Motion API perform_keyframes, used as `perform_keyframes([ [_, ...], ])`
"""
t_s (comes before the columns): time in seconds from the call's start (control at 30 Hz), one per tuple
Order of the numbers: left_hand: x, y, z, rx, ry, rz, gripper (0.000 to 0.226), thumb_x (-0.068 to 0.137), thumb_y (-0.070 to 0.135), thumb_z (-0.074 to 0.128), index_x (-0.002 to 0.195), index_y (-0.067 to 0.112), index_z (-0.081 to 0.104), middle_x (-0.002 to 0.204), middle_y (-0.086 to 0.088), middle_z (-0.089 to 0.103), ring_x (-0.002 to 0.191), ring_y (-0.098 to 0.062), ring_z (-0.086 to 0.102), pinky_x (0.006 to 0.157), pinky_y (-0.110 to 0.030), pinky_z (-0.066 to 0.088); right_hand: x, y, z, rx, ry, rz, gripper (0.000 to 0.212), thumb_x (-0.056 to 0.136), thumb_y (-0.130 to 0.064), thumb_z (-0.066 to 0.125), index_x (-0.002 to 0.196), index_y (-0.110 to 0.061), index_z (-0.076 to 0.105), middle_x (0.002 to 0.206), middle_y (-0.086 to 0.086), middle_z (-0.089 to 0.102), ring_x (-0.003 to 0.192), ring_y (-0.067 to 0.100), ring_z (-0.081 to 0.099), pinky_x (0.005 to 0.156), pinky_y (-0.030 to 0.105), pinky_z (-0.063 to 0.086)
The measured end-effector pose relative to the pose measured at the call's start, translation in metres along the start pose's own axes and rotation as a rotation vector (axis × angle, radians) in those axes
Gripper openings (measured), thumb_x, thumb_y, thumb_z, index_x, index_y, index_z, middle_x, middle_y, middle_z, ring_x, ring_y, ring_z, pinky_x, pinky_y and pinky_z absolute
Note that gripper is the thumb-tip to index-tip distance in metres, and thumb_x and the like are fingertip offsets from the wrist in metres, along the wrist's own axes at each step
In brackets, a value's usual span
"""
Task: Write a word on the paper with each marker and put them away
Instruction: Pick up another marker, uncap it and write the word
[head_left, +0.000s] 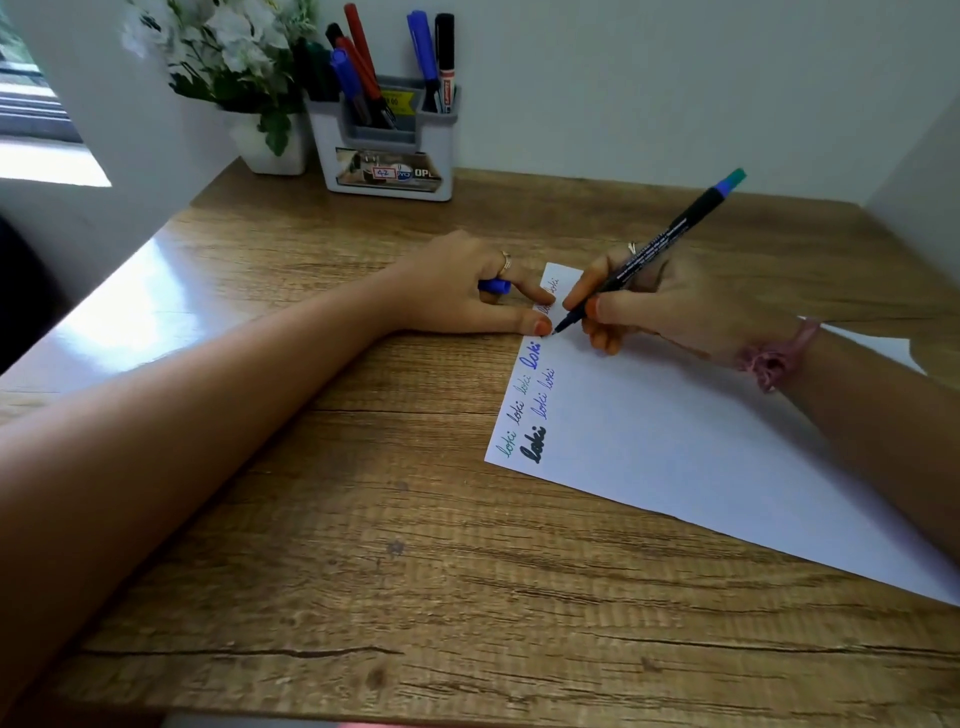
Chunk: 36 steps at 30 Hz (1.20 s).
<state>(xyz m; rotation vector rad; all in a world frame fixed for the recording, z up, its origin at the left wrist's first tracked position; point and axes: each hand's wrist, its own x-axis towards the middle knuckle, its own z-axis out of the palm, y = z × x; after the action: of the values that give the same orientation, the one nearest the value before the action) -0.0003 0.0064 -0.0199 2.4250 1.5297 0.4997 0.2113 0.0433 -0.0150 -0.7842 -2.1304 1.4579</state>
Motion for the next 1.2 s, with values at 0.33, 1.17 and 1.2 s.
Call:
perform_keyframes([
  [0.33,0.000,-0.002,0.002,-0.003,0.021,-0.003,0.035,0.084,0.045,0.060,0.114,0.028,0.065,0.046,0.019,0.043,0.053,0.009,0.049,0.050,-0.007,0.033,0.001,0.006,0.009,-0.165,-0.007,-0.122,0.021,0.072,-0.006,0.055,0.068,-0.024,0.065,0.052,-0.003,0.061,0.044,0.004,0.051,0.044,0.016,0.041],
  [1.17,0.001,-0.002,0.003,-0.003,0.035,-0.004,0.032,0.086,0.042,0.059,0.115,0.030,0.065,0.076,0.016,0.065,0.058,0.015,0.049,0.052,-0.004,0.034,0.000,0.002,0.011,-0.184,-0.058,-0.138,0.014,0.073,-0.004,0.050,0.073,-0.014,0.060,0.049,-0.016,0.059,0.041,0.001,0.047,0.044,0.011,0.037],
  [1.2,0.001,-0.002,0.003,-0.009,0.037,-0.004,0.032,0.086,0.041,0.059,0.114,0.029,0.065,0.072,0.021,0.061,0.058,0.016,0.049,0.053,-0.003,0.034,0.000,0.002,0.011,-0.181,-0.052,-0.136,0.014,0.073,-0.004,0.050,0.073,-0.014,0.060,0.049,-0.015,0.059,0.041,0.001,0.047,0.044,0.011,0.036],
])
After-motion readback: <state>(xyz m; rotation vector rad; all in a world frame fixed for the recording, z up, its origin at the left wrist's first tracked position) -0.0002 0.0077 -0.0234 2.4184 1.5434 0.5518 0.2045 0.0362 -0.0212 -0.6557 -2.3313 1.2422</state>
